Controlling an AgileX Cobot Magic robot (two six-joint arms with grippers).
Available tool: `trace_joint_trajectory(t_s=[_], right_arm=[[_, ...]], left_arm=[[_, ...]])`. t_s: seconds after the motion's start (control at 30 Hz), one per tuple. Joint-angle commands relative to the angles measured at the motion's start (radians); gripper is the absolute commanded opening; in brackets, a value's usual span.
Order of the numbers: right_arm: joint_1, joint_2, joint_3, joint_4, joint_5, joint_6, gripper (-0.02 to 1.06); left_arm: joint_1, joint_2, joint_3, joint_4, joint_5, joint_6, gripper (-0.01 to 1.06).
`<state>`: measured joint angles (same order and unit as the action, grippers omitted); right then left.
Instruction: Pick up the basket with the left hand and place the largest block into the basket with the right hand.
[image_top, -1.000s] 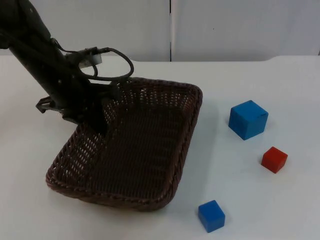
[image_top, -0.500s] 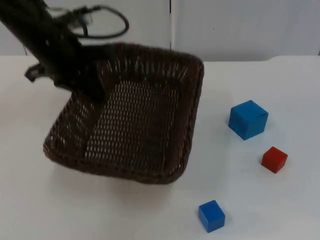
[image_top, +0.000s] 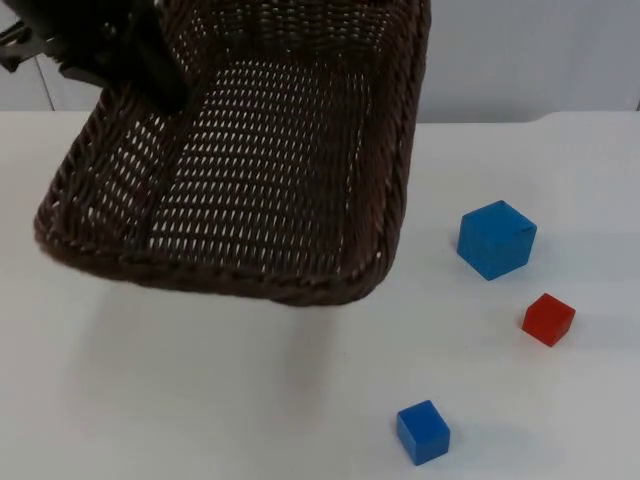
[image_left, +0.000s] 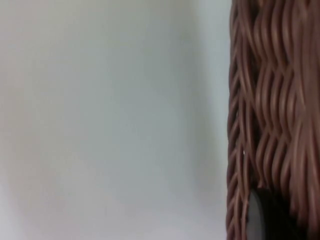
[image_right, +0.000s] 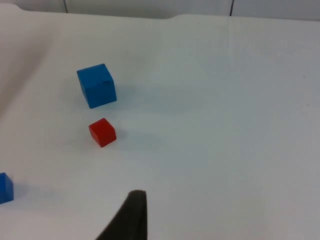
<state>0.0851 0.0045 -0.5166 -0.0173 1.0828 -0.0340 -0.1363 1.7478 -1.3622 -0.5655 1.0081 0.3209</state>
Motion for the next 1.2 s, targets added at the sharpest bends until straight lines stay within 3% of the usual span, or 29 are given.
trace_joint_trajectory(t_s=[0.0, 0.47, 0.6, 0.8, 0.97, 1.17], right_arm=[[-0.006, -0.005, 0.001, -0.006, -0.004, -0.004, 1.05], [-0.006, -0.005, 0.001, -0.006, -0.004, -0.004, 1.05], [-0.006, -0.005, 0.001, -0.006, -0.004, -0.004, 1.05], [-0.006, -0.005, 0.001, -0.006, -0.004, -0.004, 1.05], [-0.006, -0.005, 0.001, -0.004, -0.004, -0.004, 1.05], [-0.006, -0.005, 0.001, 0.0, -0.004, -0.004, 1.05]], left_arm=[[-0.003, -0.059, 0.056, -0.056, -0.015, -0.012, 0.0], [-0.003, -0.241, 0.395, -0.187, -0.064, -0.004, 0.0], [-0.003, -0.314, 0.524, -0.212, -0.137, 0.026, 0.0], [-0.003, -0.354, 0.582, -0.216, -0.159, 0.026, 0.0], [-0.003, -0.354, 0.584, -0.204, -0.098, 0.026, 0.0], [-0.003, -0.354, 0.584, -0.214, -0.105, 0.026, 0.0]])
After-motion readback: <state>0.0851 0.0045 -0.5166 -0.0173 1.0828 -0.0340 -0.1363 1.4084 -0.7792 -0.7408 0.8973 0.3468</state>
